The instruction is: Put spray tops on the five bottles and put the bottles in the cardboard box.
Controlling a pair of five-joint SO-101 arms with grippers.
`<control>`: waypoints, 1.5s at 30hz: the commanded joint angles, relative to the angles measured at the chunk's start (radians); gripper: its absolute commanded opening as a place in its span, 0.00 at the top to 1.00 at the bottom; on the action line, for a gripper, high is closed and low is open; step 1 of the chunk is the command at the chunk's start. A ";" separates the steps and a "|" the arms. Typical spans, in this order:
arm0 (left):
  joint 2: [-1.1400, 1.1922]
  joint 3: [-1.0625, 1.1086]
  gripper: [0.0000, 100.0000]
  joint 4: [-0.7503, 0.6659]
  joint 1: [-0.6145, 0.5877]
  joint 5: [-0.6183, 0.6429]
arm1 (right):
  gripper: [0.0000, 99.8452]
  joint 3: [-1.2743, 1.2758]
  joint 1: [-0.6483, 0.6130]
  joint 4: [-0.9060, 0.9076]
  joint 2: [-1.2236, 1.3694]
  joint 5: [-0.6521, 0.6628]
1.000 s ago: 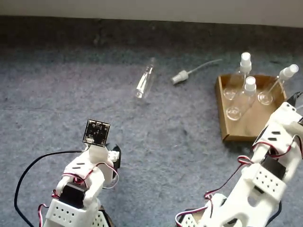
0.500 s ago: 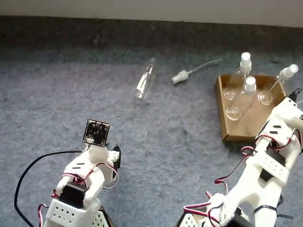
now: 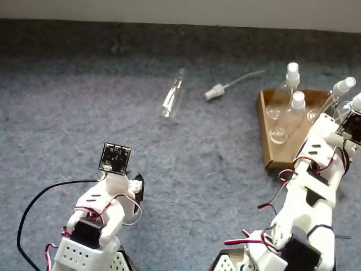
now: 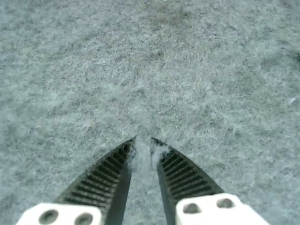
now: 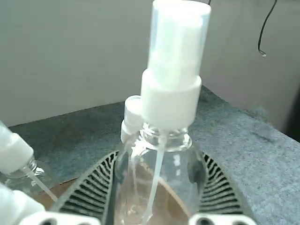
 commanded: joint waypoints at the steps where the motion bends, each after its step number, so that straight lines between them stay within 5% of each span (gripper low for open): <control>1: 0.004 0.022 0.99 -0.021 -0.012 -0.014 | 0.89 -0.067 -0.015 -0.111 0.038 0.048; 22: 0.004 0.022 0.99 -0.021 -0.010 -0.014 | 0.89 -0.068 -0.030 -0.404 0.295 0.350; 45: 0.004 0.022 0.99 -0.021 -0.007 -0.014 | 0.89 -0.059 -0.030 -0.404 0.317 0.347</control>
